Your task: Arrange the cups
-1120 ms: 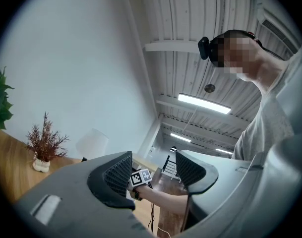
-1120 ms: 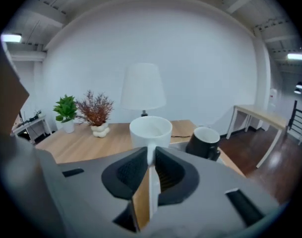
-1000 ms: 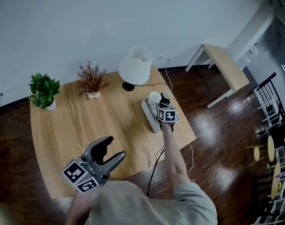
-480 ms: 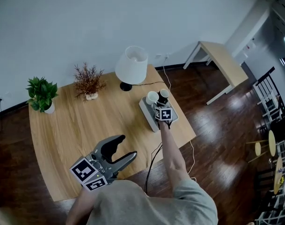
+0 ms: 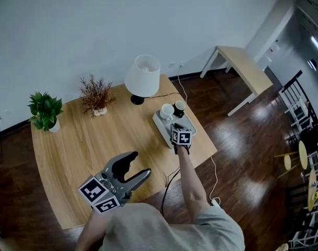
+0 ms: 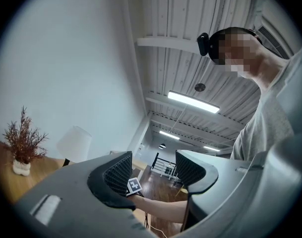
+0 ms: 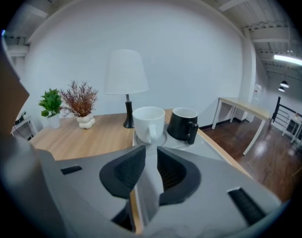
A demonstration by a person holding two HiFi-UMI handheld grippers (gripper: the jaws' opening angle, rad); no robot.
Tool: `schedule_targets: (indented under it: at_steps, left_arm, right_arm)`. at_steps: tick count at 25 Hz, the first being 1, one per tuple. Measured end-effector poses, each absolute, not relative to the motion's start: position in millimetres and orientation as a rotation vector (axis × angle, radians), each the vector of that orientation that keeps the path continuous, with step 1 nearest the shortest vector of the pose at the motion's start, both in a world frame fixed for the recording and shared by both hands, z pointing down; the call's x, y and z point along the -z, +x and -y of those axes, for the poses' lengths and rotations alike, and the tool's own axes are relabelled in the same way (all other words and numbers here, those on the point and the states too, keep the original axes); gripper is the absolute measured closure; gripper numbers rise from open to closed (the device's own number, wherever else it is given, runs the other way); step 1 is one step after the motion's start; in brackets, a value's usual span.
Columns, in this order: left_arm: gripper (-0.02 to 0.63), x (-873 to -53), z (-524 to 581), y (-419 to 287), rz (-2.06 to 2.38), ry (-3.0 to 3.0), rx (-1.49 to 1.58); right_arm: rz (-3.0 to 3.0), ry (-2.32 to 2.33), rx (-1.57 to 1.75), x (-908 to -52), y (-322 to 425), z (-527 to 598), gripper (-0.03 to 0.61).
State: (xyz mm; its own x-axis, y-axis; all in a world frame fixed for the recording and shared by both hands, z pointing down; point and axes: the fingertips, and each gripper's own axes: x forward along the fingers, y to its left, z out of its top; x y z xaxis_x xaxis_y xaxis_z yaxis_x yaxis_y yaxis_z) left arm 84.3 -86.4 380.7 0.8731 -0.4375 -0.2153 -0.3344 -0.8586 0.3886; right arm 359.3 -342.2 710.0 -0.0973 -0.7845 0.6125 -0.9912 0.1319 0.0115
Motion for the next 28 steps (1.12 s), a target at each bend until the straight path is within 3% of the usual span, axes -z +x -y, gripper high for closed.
schedule_targets:
  at_steps: [2, 5, 8, 11, 17, 28]
  left_arm:
    - [0.347, -379.9, 86.3, 80.9, 0.585, 2.701, 0.432]
    - [0.347, -381.2, 89.3, 66.9, 0.628, 2.693, 0.444]
    - [0.346, -380.0, 93.6, 38.6, 0.725, 2.678, 0.472]
    - [0.345, -372.6, 96.4, 0.8, 0.853, 2.666, 0.515]
    - [0.346, -355.0, 82.4, -76.2, 1.129, 2.653, 0.556]
    - [0.347, -326.3, 44.0, -163.8, 1.386, 2.61, 0.701]
  right_arm:
    - [2.094, 1.654, -0.593, -688.3, 323.1, 320.3, 0.492]
    - [2.538, 1.346, -0.592, -626.0, 204.4, 266.4, 0.541]
    - [2.951, 0.962, -0.581, -541.1, 87.4, 206.2, 0.541]
    - [3.185, 0.737, -0.504, -460.7, 20.9, 176.2, 0.541]
    - [3.35, 0.407, -0.22, -368.7, -57.9, 126.9, 0.541]
    - [3.362, 0.144, 0.068, -326.7, -133.5, 63.1, 0.541]
